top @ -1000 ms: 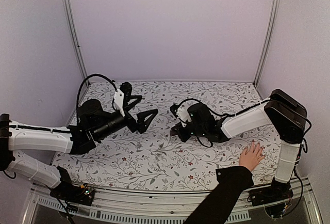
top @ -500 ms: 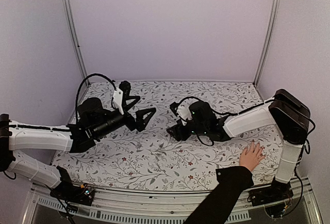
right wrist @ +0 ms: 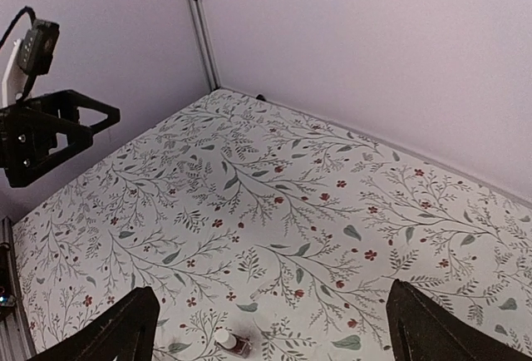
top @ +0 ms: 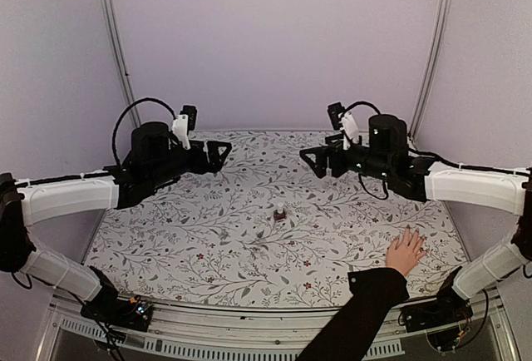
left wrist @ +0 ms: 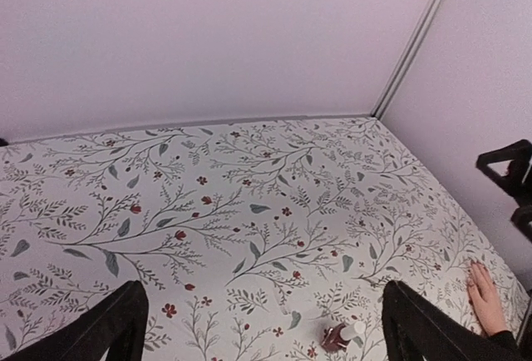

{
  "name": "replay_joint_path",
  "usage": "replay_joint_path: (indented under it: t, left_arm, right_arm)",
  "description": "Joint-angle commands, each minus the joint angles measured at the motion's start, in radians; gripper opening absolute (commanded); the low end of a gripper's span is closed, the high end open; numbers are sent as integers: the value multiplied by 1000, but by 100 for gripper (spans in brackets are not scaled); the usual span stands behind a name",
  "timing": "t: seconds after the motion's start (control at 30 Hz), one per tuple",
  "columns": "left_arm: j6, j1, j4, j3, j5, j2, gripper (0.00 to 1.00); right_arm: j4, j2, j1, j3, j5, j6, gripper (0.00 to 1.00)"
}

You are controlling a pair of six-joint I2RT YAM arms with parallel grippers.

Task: Paint the nails
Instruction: Reset both arms

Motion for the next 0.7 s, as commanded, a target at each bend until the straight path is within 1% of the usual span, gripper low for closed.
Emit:
replay_joint_path:
  t: [0.0, 0.17, 0.23, 0.37, 0.53, 0.67]
  left_arm:
    - [-68, 91, -127, 9, -6, -34, 100]
    - [-96, 180, -132, -77, -6, -110, 100]
    - [-96, 188, -133, -109, -33, -137, 100]
    - [-105, 191, -135, -163, -65, -171, 100]
    - [-132, 192, -136, -194, -81, -172, 100]
    - [-132, 192, -149, -181, -86, -154, 100]
  right_arm:
    - [-84, -178, -90, -76, -19, 39, 99]
    - [-125, -371, -199, -183, -8, 66, 99]
    - [-140, -458, -234, -229, -8, 79, 99]
    - [-154, -568, -274, -330, -6, 109, 99]
    - [-163, -645, -289, -407, 5, 124, 99]
    - [-162, -649, -293, -417, 9, 120, 99]
